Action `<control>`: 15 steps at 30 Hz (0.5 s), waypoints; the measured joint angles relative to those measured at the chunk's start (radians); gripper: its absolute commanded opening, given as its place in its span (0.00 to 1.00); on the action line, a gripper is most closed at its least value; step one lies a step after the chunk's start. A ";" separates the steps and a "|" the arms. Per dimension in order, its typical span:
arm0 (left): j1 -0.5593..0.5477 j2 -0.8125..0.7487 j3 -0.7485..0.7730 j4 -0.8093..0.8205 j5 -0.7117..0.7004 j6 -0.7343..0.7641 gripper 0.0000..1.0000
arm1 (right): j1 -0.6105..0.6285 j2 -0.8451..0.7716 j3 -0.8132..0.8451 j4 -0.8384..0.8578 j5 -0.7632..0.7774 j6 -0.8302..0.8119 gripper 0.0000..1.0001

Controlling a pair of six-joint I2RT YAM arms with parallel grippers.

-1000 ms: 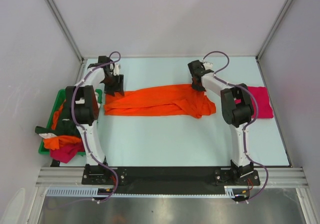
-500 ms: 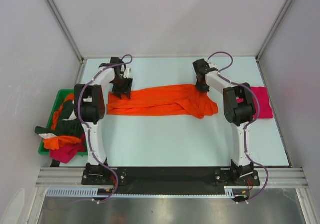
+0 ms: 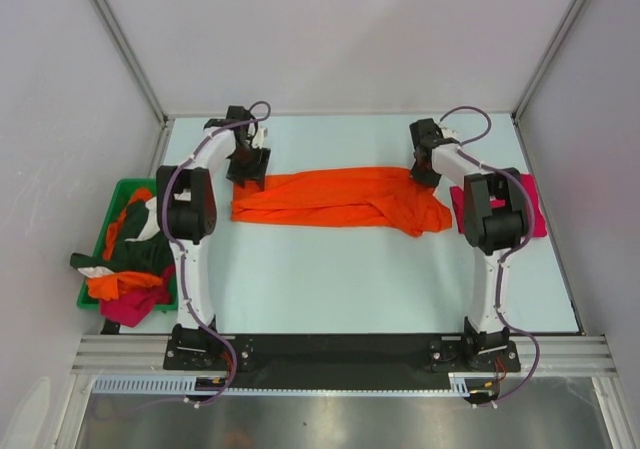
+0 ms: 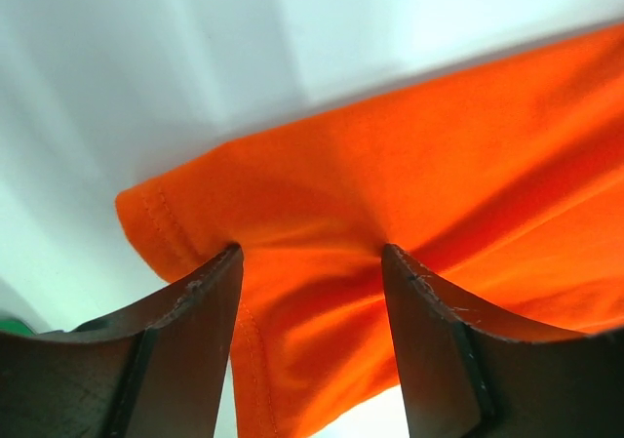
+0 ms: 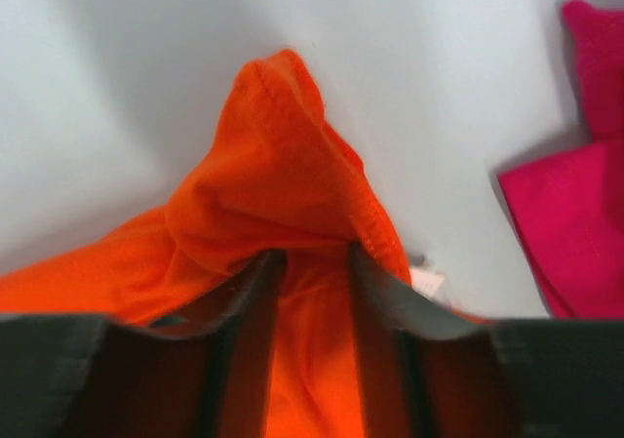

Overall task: Fold and stack the t-shirts
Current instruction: Fold the other side of the tshirt into a rectangle

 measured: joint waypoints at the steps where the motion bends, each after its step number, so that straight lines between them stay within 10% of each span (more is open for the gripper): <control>1: 0.002 -0.003 -0.003 0.006 0.001 -0.002 0.67 | 0.006 -0.025 -0.032 0.021 0.004 -0.013 0.55; 15: 0.009 -0.158 -0.078 0.090 0.096 -0.016 0.64 | 0.239 -0.216 -0.043 0.057 0.018 -0.073 0.41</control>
